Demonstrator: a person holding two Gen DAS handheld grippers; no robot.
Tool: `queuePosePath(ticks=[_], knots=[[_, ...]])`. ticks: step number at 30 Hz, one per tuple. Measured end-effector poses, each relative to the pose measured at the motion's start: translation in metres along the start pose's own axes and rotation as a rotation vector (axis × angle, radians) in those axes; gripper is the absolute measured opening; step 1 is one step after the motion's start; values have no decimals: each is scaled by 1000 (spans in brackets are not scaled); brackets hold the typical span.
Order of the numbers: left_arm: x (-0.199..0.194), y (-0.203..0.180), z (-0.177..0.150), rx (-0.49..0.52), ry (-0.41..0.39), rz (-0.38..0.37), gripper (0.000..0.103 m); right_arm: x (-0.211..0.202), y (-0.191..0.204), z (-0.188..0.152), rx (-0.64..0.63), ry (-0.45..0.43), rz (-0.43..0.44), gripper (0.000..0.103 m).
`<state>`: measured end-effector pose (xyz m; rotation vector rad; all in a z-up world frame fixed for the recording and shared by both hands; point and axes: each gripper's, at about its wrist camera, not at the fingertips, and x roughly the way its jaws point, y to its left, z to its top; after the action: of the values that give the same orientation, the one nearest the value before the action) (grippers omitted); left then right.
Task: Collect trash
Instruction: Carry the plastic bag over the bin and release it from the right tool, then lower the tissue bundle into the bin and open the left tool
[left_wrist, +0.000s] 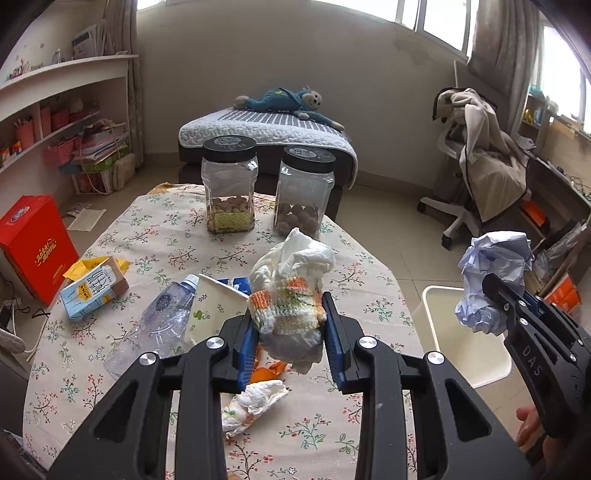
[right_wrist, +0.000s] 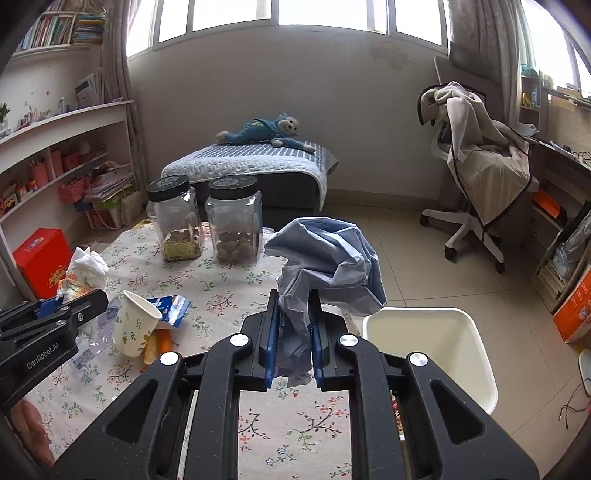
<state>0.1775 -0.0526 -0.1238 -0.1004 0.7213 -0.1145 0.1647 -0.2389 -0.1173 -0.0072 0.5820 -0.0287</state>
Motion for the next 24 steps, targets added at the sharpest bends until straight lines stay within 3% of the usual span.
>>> queuePosePath(ticks=[11, 14, 16, 20, 22, 24], knots=[[12, -67, 2, 81, 14, -62, 32, 12, -91, -1, 179, 67, -148, 15], [16, -91, 3, 103, 20, -89, 32, 10, -115, -4, 234, 74, -181, 20], [19, -108, 4, 120, 24, -109, 32, 6, -128, -5, 266, 68, -208, 50], [26, -140, 6, 154, 38, -152, 32, -6, -151, -4, 321, 23, -284, 68], [29, -156, 6, 168, 44, -172, 32, -15, -161, -5, 354, -9, -339, 86], [33, -170, 7, 179, 55, -195, 32, -24, -170, -6, 375, -43, -397, 93]])
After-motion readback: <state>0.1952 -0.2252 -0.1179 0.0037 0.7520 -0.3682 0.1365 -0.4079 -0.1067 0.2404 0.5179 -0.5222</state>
